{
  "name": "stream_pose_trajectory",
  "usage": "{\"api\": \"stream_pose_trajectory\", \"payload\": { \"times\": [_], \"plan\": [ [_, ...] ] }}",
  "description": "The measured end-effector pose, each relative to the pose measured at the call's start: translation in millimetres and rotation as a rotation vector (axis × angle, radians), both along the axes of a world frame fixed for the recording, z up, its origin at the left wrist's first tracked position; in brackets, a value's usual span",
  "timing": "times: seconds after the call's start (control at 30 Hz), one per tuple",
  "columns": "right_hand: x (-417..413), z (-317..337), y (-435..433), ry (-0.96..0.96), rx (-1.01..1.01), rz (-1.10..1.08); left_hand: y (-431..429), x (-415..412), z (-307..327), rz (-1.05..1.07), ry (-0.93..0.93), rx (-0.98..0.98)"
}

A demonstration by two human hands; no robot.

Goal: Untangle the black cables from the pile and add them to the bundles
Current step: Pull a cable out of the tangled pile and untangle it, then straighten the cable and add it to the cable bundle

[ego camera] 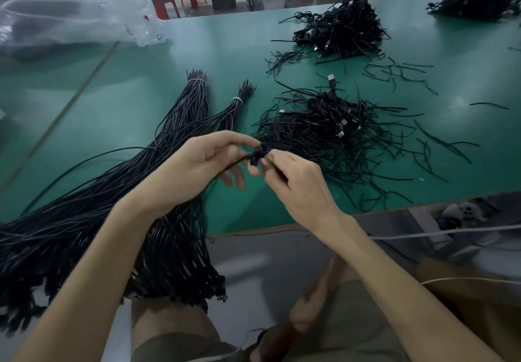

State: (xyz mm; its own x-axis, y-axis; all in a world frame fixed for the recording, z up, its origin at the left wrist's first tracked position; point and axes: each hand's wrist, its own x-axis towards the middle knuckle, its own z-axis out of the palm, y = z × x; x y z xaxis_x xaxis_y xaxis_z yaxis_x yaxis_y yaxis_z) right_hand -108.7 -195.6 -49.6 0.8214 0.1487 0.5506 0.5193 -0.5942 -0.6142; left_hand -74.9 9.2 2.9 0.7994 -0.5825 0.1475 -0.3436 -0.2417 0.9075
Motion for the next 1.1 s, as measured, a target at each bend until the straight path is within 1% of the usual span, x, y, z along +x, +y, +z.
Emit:
{"api": "stream_pose_trajectory", "payload": {
  "times": [0.07,0.1,0.13,0.2,0.27,0.3,0.37,0.43,0.53,0.57,0.6,0.7,0.77,0.8,0.87,0.97,1.1],
  "plan": [
    [0,0,-1,-0.019,-0.012,0.003,4,0,-2,-0.074,0.073,-0.032],
    [-1,0,0,-0.027,-0.012,0.007,5,0,-2,-0.064,0.103,-0.055],
    [-1,-1,2,-0.03,-0.01,0.012,4,1,-3,-0.035,0.095,-0.063],
    [-1,-3,5,-0.014,0.004,0.032,3,4,-7,0.058,-0.041,-0.002],
    [-1,-6,9,0.018,0.031,0.055,1,4,-10,0.076,-0.191,0.053],
    [0,-7,11,0.032,0.046,0.063,0,3,-12,0.039,-0.222,0.065],
    [1,-8,13,0.054,0.069,0.075,-3,3,-14,0.001,-0.169,0.076],
    [1,-7,14,0.066,0.067,0.087,-7,2,-15,0.077,-0.101,0.075],
    [-3,-2,16,0.054,0.017,0.121,-9,3,-20,0.251,-0.239,0.184],
    [-5,0,17,0.039,-0.013,0.127,-9,4,-20,0.282,-0.241,0.209],
    [-6,1,18,0.011,-0.056,0.124,-8,5,-20,0.287,-0.195,0.204],
    [-7,4,19,-0.165,-0.269,0.08,-3,10,-15,0.269,0.063,0.132],
    [-6,6,17,-0.282,-0.387,0.06,0,11,-16,0.248,0.133,0.085],
    [-5,6,15,-0.3,-0.396,0.048,2,11,-17,0.207,0.138,0.045],
    [-3,7,13,-0.264,-0.328,0.018,6,7,-17,0.076,0.126,-0.037],
    [-2,6,10,-0.198,-0.229,0.007,12,1,-15,-0.101,0.079,-0.032],
    [-5,5,9,-0.159,-0.16,0.022,18,1,-14,-0.175,0.121,-0.005]
  ]
}}
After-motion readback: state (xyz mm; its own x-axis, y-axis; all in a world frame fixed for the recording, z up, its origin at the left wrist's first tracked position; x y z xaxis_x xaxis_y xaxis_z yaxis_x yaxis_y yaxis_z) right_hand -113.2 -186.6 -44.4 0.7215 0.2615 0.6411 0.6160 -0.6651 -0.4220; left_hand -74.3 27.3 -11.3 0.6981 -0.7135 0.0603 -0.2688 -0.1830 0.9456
